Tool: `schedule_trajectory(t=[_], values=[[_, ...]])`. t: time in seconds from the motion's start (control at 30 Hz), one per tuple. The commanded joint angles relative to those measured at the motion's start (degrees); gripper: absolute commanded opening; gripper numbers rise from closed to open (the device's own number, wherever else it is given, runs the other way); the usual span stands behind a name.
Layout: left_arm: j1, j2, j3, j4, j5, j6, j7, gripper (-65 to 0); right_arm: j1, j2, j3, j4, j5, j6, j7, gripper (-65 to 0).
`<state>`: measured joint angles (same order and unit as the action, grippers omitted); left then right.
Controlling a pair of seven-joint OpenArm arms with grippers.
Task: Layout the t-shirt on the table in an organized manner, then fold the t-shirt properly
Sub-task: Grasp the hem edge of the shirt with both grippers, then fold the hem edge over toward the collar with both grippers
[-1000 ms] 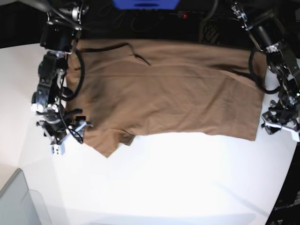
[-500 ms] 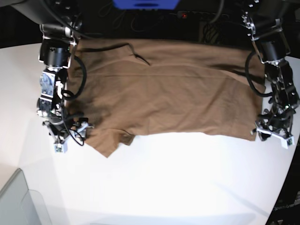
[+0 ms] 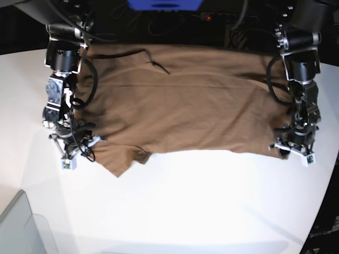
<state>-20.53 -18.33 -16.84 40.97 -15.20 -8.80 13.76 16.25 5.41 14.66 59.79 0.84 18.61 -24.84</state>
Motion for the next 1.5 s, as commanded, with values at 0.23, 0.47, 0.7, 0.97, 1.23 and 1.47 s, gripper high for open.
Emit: schedule_trajectory(t=[0.23,0.47,0.7,0.97,1.23,1.47], values=[[-4.30,-0.44,8.88,-9.01,-0.49,0.05,-6.68,-36.8,-0.12,0.61,-0.11,0.47,-0.45,0.07,-1.31,-65.0],[-4.04,-0.35,8.71,-9.01,-0.67,0.14,-6.51,-63.1,-0.12,0.44,-0.11,0.74,-0.45,0.07,-1.31,-65.0],[-1.66,-0.97,8.71,-2.25,-6.21,0.05,0.00,-64.8,-2.58,0.44,0.33,7.95,-0.18,0.07,-1.31,-65.0],[9.06,-3.34,8.09,22.37,-18.42,0.58,8.97,-64.8,-7.42,0.35,0.42,19.20,-0.09,0.07,-1.23,-65.0],[17.15,-1.59,-5.80,39.42,-21.68,0.31,18.55,-64.8,-15.15,0.26,0.51,32.30,1.14,0.07,-0.87,-65.0],[22.69,1.14,-13.80,49.27,-21.77,0.05,23.74,-64.8,-23.50,0.26,3.15,41.09,8.52,0.07,-0.87,-65.0]])
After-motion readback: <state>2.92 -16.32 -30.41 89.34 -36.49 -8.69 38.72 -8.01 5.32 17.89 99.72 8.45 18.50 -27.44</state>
